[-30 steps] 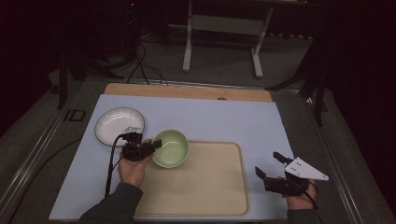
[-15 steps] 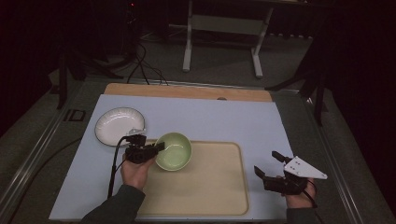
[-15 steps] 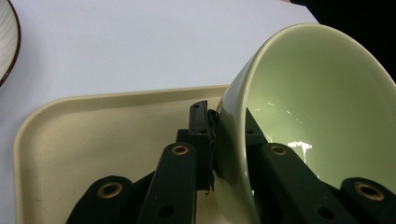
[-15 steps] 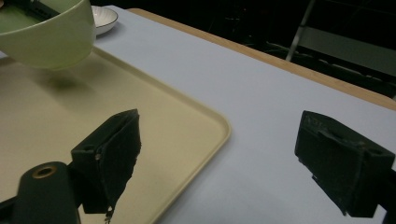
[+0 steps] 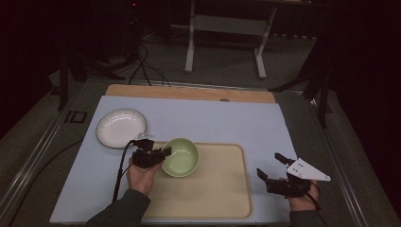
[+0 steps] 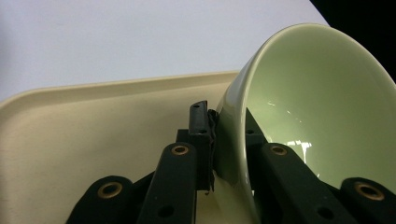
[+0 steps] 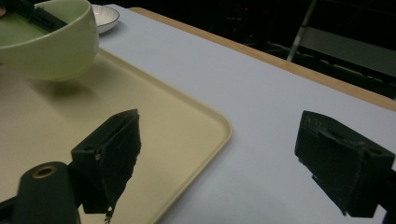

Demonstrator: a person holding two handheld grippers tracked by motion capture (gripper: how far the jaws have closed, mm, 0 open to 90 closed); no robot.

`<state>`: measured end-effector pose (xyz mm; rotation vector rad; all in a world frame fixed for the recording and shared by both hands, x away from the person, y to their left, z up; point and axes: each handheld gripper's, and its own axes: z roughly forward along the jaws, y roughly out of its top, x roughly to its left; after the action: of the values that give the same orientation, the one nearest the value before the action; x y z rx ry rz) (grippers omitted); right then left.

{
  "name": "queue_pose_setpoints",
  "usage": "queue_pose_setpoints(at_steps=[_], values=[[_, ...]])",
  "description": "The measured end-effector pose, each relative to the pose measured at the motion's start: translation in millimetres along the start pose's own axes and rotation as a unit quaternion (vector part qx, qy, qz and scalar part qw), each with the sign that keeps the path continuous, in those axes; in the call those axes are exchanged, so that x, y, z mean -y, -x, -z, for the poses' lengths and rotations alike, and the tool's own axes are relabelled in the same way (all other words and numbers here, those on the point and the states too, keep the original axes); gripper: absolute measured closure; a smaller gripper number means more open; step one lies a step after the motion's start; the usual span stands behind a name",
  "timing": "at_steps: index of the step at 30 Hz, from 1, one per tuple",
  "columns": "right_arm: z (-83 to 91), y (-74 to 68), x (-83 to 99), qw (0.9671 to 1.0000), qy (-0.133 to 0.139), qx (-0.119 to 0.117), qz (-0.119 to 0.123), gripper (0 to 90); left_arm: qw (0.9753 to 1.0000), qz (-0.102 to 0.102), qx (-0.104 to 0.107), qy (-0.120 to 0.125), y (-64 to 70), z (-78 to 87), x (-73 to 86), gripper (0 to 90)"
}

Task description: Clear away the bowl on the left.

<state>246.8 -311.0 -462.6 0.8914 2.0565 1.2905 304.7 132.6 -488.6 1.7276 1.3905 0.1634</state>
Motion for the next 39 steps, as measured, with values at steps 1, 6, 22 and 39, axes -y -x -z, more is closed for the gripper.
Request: queue_pose_setpoints(at_steps=[1,6,22,39], values=[[0.1,0.0,0.0,1.0,0.0,0.0,0.0,13.8,1.0,-0.003,0.001,-0.002,0.9,-1.1,0.6,82.2],[0.0,-0.1,0.0,1.0,0.0,-0.001,0.0,13.9,1.0,-0.004,0.002,-0.008,4.3,-5.4,3.0,82.2],[0.2,-0.3,0.0,1.0,0.0,-0.002,0.0,13.9,0.999,-0.02,0.0,-0.041,9.9,-20.9,11.6,82.1],[0.2,-0.5,0.2,1.0,-0.001,-0.002,0.001,13.9,0.9979,-0.014,0.012,-0.063,9.9,-30.2,16.5,81.9]])
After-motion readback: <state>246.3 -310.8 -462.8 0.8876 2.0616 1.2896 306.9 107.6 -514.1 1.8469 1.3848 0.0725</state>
